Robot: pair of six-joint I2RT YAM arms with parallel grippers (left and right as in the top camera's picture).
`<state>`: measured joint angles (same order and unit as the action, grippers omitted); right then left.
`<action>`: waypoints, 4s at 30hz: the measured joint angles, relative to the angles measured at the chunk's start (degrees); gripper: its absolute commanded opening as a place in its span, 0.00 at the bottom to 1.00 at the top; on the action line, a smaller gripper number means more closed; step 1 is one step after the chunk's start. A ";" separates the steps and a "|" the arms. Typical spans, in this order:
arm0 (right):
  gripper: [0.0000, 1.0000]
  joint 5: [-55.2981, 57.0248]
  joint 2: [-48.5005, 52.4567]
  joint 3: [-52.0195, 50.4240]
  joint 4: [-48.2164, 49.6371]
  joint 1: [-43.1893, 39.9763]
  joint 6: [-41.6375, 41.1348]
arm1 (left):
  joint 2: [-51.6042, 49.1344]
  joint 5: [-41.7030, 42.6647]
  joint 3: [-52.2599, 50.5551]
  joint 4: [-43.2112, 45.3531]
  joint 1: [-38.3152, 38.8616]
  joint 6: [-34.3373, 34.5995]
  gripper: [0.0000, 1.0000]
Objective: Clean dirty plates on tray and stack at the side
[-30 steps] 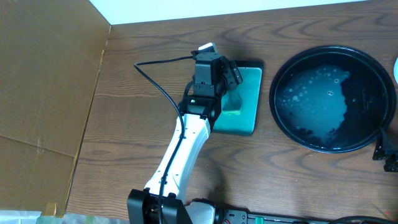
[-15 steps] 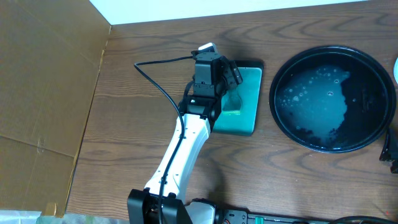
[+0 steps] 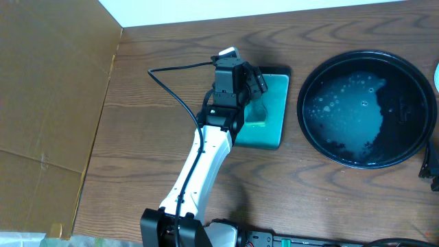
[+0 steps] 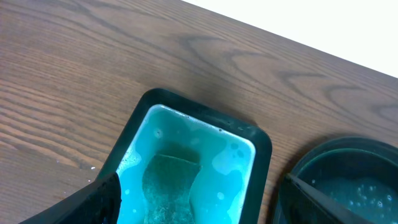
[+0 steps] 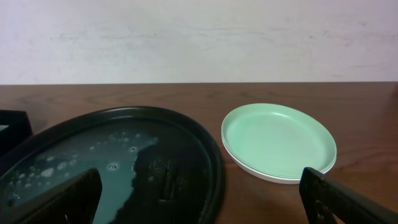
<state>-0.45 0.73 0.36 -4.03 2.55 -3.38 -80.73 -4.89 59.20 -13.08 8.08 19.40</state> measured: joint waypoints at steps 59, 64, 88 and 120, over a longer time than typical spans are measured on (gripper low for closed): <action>0.99 -0.70 0.00 0.00 0.00 1.01 4.74 | 0.00 0.00 0.00 -3.30 0.02 -2.80 0.82; 0.99 -0.70 -0.04 0.00 0.02 1.01 4.79 | 0.00 0.00 -0.04 -11.67 0.02 -8.24 0.82; 0.99 -0.85 -0.04 0.00 0.00 1.01 4.96 | 54.93 7.43 -43.56 10.36 -0.44 -26.60 0.82; 0.99 -0.90 -0.04 0.00 0.02 1.01 4.96 | 80.11 7.50 -58.16 11.43 -8.09 -21.73 0.82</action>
<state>-1.34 0.69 0.36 -4.01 3.55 1.58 -0.62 2.61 1.04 -1.65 -0.01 -2.33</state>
